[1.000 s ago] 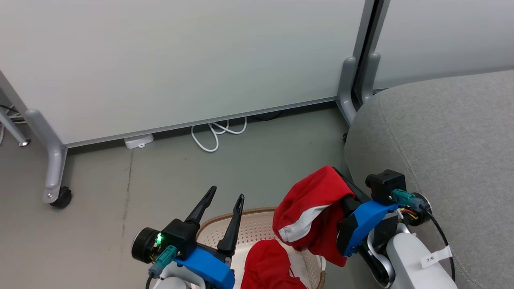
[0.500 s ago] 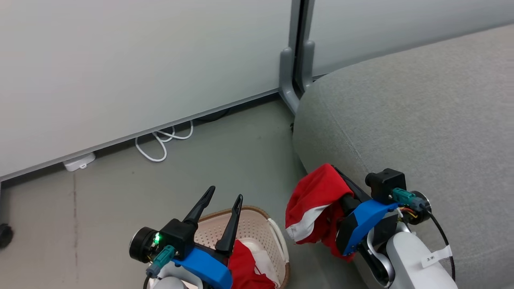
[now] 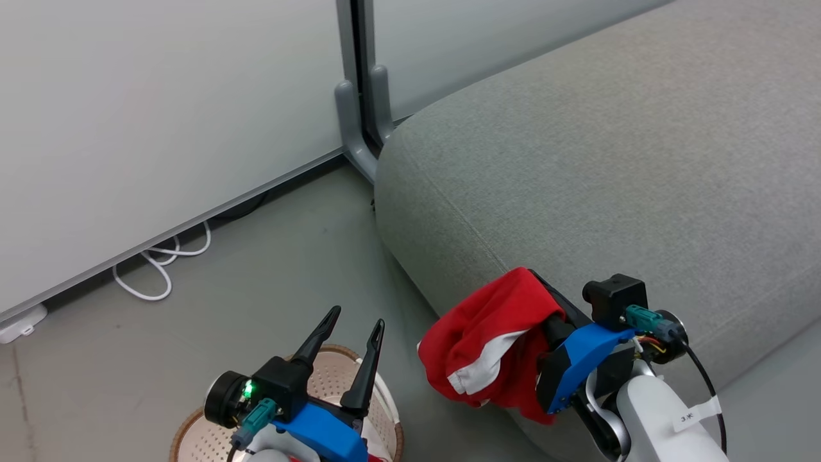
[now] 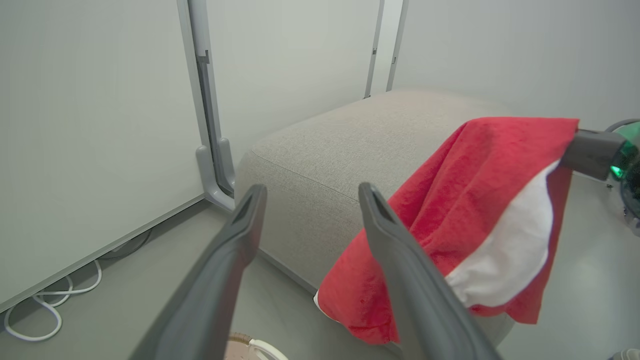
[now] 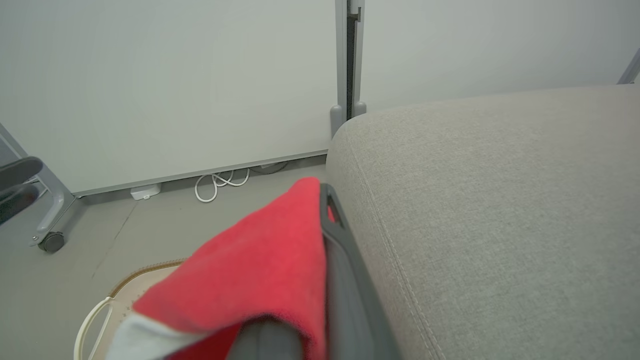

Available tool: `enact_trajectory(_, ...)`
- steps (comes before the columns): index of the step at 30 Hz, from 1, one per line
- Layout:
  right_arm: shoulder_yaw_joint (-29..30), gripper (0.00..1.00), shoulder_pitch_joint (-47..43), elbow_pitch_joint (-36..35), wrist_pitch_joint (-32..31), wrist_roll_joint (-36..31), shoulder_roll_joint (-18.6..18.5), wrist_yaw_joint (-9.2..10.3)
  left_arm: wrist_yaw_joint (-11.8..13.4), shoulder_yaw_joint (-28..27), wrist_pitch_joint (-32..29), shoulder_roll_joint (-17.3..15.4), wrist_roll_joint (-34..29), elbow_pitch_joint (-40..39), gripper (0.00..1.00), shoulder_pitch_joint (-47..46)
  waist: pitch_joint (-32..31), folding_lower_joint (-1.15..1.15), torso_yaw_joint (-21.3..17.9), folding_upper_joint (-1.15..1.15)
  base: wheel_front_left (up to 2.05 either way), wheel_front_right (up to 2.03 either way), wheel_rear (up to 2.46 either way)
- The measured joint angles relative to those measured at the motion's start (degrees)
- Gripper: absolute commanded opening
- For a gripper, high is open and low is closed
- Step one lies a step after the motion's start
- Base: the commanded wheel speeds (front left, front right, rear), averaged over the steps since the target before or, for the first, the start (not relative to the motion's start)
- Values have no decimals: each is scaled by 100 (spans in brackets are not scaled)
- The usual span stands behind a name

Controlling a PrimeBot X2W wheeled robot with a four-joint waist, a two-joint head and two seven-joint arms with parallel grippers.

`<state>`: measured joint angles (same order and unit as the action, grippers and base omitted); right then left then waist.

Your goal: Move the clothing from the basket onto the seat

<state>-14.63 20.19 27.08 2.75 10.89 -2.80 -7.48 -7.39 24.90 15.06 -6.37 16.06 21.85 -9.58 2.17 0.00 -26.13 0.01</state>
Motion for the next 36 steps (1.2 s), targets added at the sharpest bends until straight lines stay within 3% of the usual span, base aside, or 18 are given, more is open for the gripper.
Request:
enact_trajectory(10,208,0,-60,-82,45,8,-2,0,0,170,0,-37,20,21,100,-114,156,0,-478,0,0,0,0)
enact_trajectory(23,312,0,-164,-183,84,-4,-3,0,0,375,1,-146,160,110,100,-326,278,0,-518,0,0,0,0)
enact_trajectory(36,122,0,-43,-134,68,69,-3,0,0,216,1,-181,100,25,100,-298,340,0,-500,0,0,0,0)
